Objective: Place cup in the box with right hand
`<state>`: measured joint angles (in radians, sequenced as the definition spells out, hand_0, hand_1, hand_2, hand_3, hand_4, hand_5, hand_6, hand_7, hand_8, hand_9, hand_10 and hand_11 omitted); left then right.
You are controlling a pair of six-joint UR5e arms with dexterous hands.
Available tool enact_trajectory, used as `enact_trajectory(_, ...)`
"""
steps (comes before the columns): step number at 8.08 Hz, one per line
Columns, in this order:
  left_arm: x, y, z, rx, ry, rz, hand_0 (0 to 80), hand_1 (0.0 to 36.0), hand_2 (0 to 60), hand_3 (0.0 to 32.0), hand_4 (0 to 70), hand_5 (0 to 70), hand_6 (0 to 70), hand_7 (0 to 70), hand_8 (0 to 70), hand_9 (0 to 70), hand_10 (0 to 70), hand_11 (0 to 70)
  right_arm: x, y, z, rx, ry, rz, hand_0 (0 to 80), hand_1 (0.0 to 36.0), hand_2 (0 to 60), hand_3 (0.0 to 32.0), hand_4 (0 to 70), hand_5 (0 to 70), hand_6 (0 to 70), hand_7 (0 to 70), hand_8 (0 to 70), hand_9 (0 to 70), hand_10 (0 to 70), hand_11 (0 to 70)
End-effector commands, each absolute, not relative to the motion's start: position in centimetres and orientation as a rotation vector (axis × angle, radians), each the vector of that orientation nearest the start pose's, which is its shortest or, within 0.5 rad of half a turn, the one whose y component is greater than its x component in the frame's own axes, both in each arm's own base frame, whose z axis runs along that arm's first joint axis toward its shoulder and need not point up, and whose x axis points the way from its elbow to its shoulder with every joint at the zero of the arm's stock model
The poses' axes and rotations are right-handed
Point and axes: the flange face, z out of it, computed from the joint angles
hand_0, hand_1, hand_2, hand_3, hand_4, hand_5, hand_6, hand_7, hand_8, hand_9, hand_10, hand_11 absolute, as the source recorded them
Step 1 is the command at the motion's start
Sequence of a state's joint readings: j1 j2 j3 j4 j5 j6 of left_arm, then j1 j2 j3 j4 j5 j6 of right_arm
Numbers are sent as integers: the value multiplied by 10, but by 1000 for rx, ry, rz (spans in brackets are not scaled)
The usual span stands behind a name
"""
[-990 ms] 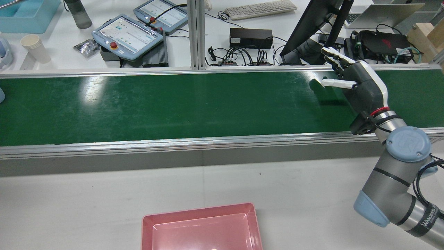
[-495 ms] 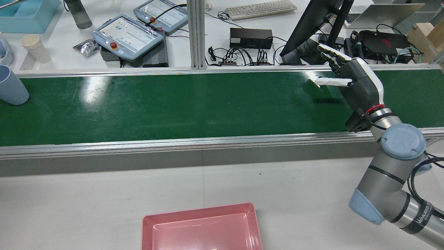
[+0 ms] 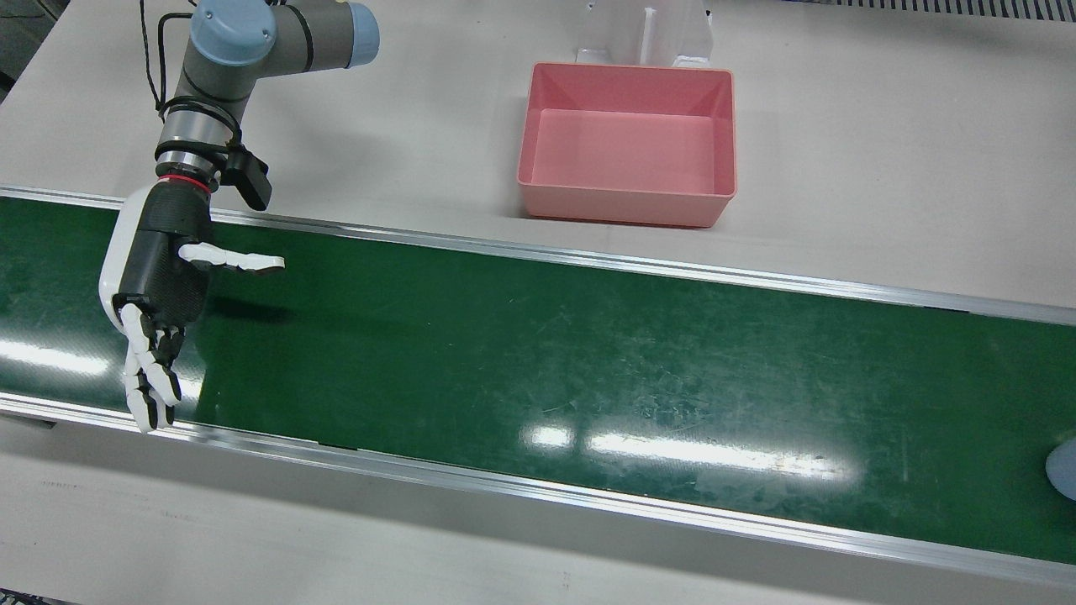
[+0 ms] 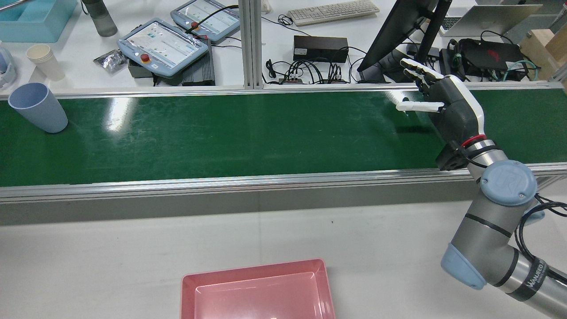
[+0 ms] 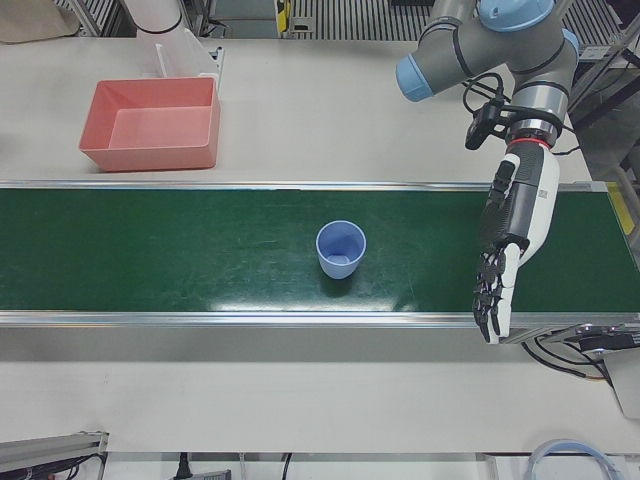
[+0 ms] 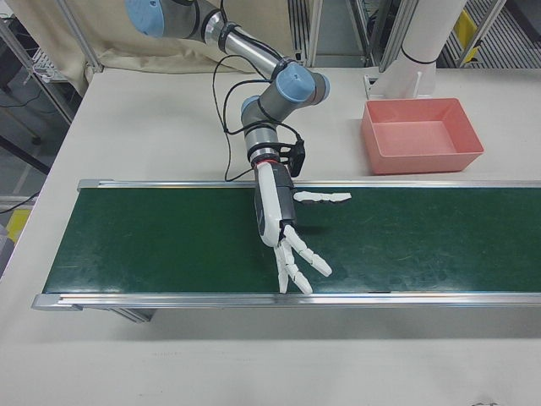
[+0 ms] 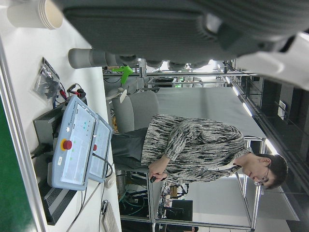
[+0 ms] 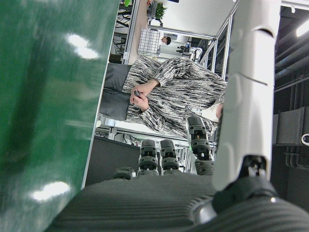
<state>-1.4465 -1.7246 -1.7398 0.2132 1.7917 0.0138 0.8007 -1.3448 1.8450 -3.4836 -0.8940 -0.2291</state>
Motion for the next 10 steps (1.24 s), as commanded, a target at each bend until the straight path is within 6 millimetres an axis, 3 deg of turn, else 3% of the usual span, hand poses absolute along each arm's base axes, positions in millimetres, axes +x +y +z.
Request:
enact_trajectory(1, -43, -554, 547, -333, 2138, -1909, 0, 0, 0, 0, 0, 0, 0, 0, 0, 0, 0, 0, -232, -518, 477, -79, 2455, -2174, 595, 244, 0, 0, 0, 86, 62, 183, 95, 135, 3, 29)
enact_trajectory(7, -43, -555, 546, -332, 2139, -1908, 0, 0, 0, 0, 0, 0, 0, 0, 0, 0, 0, 0, -248, -530, 466, -64, 2463, -2159, 597, 250, 0, 0, 47, 83, 68, 204, 90, 137, 6, 34)
enact_trajectory(10, -43, -555, 546, -332, 2139, -1908, 0, 0, 0, 0, 0, 0, 0, 0, 0, 0, 0, 0, -254, -527, 466, -49, 2470, -2163, 601, 249, 0, 0, 27, 85, 65, 191, 91, 135, 6, 33)
